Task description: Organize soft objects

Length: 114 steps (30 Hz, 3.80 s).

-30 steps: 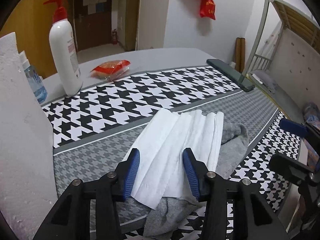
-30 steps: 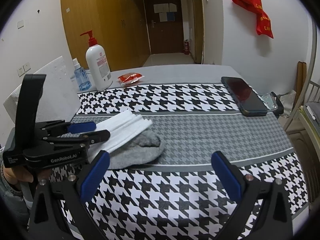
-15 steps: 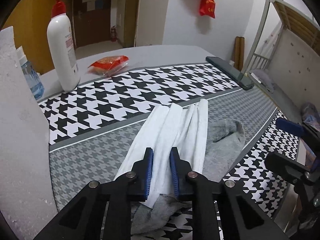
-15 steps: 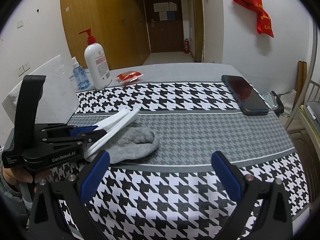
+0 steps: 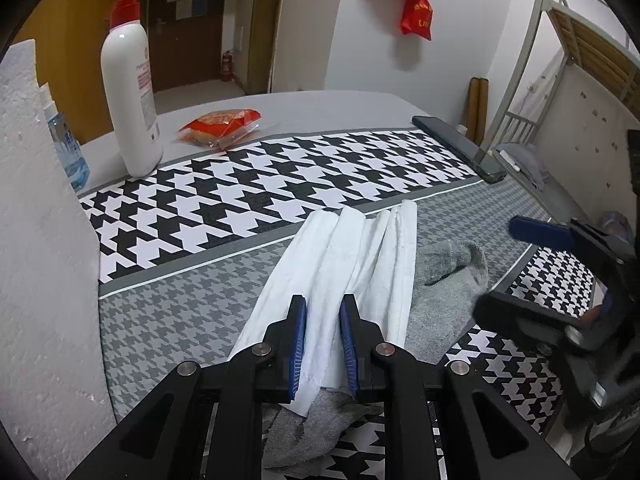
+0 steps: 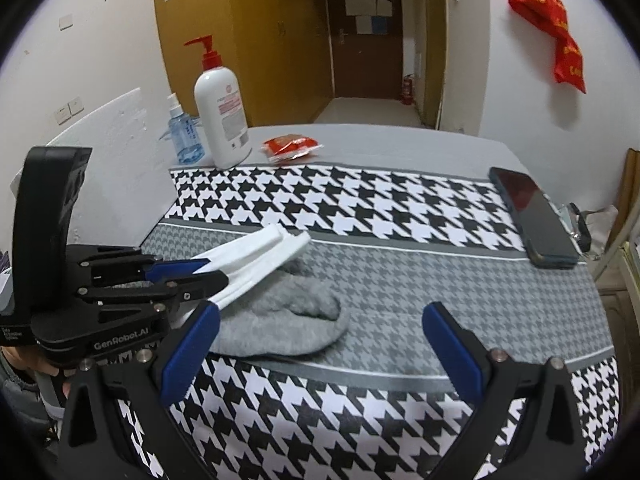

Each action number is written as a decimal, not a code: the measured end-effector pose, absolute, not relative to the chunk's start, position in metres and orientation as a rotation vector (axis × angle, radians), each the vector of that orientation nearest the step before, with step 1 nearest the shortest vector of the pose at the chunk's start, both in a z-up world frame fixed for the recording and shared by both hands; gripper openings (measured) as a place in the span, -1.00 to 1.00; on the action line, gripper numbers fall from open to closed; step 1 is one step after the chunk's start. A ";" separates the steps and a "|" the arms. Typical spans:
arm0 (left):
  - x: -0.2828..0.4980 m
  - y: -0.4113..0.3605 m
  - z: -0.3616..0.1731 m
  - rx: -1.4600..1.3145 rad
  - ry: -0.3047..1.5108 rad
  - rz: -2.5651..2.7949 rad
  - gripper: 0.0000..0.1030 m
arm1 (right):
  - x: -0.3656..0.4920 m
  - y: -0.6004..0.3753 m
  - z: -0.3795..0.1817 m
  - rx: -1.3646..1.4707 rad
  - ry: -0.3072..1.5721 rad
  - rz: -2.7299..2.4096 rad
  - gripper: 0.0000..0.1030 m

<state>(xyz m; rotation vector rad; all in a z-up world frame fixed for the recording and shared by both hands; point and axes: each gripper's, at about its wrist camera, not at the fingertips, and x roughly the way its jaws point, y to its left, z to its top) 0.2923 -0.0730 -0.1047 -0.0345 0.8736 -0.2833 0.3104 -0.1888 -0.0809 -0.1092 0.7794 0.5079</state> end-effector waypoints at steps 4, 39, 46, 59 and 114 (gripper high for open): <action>0.290 -0.071 -0.104 -0.038 0.872 -0.279 -0.63 | 0.320 -0.186 -0.090 -0.114 0.832 0.510 0.40; 0.287 -0.075 -0.103 -0.012 0.869 -0.271 -0.69 | 0.291 -0.217 -0.084 -0.089 0.834 0.463 -0.66; 0.287 -0.072 -0.099 -0.061 0.863 -0.317 -0.75 | 0.294 -0.214 -0.087 -0.061 0.835 0.494 -0.56; 0.283 -0.073 -0.096 -0.070 0.856 -0.347 -0.75 | 0.310 -0.188 -0.103 -0.084 0.897 0.570 -0.40; 0.288 -0.074 -0.104 0.001 0.883 -0.307 -0.27 | 0.284 -0.231 -0.104 -0.123 0.842 0.377 0.43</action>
